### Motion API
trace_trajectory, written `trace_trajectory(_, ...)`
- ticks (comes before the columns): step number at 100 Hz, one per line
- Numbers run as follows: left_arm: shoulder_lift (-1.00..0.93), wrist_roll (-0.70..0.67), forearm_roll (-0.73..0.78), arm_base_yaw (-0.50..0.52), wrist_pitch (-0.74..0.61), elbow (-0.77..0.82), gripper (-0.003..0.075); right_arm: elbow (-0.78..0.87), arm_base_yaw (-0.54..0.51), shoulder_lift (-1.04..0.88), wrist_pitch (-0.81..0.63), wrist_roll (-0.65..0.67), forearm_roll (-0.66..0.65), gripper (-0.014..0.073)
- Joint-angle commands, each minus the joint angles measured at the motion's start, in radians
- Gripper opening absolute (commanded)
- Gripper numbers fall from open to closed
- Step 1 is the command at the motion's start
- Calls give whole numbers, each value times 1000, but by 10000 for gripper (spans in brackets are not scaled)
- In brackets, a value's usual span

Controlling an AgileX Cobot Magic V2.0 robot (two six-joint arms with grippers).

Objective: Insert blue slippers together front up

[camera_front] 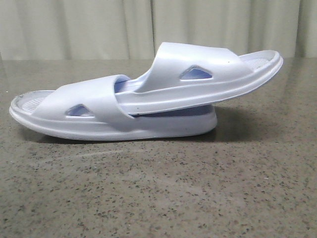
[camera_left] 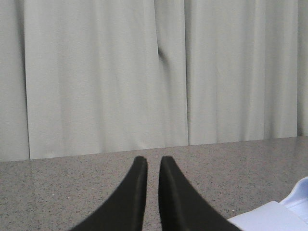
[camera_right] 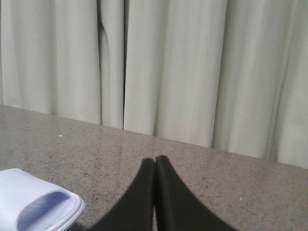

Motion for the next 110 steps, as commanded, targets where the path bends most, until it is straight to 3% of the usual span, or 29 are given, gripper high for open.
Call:
trace_trajectory(1,12,2,-8,-8,-26,-25,16,-27,0,8,-44,-16,-4,-107)
trace_trajectory(41,12,2,-2,-8,-26,-25,16,-27,0,8,-44,-16,-4,-107)
trace_trajectory(55,12,-31,194,5,-23,-25,16,-27,0,8,-44,-16,-4,-107)
trace_trajectory(64,12,-217,401,36,-23,-25,16,-27,0,8,-44,-16,-4,-107)
trace_trajectory(79,6,-738,909,113,29,-25,16,-27,0,8,-44,-16,-4,-107)
trace_trajectory(88,6,-970,1108,151,41,-17,16,-27,0,8,-44,-16,-4,-107)
trace_trajectory(96,6,-1040,1208,163,7,11,16,-27,0,8,-44,-16,-4,-107)
trace_trajectory(110,-18,-1051,1230,165,-27,75,16,-27,0,8,-44,-16,-4,-107)
